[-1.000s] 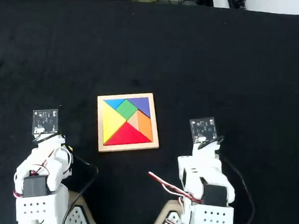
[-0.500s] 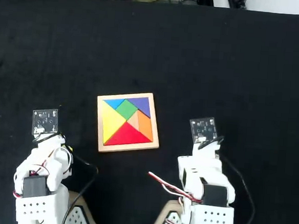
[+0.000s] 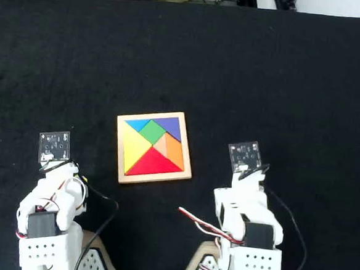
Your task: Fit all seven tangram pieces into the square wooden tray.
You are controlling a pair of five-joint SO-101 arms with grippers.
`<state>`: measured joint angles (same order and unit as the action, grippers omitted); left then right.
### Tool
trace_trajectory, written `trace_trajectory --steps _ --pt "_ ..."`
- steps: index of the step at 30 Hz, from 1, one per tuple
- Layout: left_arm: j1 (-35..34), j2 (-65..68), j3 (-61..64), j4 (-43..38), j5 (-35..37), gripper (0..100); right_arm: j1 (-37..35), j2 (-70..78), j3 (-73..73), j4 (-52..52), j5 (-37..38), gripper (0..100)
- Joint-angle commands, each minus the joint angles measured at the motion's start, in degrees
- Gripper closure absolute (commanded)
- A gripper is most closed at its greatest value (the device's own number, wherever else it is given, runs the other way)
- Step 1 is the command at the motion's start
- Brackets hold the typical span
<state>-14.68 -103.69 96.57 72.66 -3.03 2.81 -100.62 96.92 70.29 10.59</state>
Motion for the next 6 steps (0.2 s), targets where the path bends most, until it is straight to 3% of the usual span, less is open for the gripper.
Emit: trace_trajectory --steps 1,6 --pt "-0.40 -0.62 0.84 0.26 -0.26 91 0.70 -0.22 0.04 0.44 0.53 98.7" --pt "-0.40 -0.62 0.84 0.26 -0.26 91 0.70 -0.22 0.04 0.44 0.53 98.7"
